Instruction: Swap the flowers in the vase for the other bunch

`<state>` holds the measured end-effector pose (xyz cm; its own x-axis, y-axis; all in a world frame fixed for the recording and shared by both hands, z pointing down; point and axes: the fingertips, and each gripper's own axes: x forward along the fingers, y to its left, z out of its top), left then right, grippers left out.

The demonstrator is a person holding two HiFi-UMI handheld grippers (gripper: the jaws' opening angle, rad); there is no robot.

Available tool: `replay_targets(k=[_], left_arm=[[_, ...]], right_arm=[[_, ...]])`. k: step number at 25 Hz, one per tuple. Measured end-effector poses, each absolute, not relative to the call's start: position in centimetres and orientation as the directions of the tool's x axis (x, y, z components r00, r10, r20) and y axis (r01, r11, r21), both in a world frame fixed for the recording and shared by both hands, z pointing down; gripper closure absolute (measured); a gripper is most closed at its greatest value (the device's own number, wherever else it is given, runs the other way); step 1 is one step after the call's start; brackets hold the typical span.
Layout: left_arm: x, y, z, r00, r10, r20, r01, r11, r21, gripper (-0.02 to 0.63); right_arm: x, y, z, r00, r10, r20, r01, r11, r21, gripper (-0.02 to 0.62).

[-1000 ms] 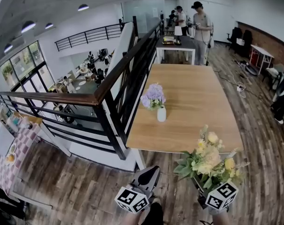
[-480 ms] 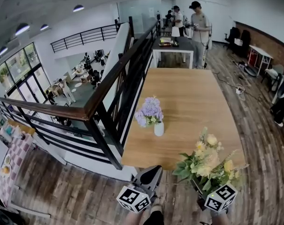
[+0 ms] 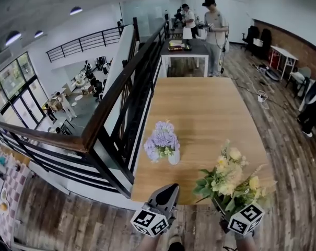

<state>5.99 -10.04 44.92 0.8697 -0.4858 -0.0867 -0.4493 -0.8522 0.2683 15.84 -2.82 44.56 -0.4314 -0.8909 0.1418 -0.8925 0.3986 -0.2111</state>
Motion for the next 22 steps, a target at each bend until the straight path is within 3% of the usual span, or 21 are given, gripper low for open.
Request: replay_targets(k=[18,22], left_arm=[[8.5,-16.4,47.9,0.851,-0.523,-0.051,-0.481,-0.814,0.324,0.594],[9.6,-18.4,48.7,0.835,-0.55,-0.034,-0.507,-0.791,0.342,0.529]], right_arm=[[18.5,-9.4,45.3,-0.43,-0.892,0.142,-0.888,0.388,-0.248,0.548],[19.4,-11.3,45.4,-0.459,-0.875,0.153,-0.876,0.418,-0.24,0.548]])
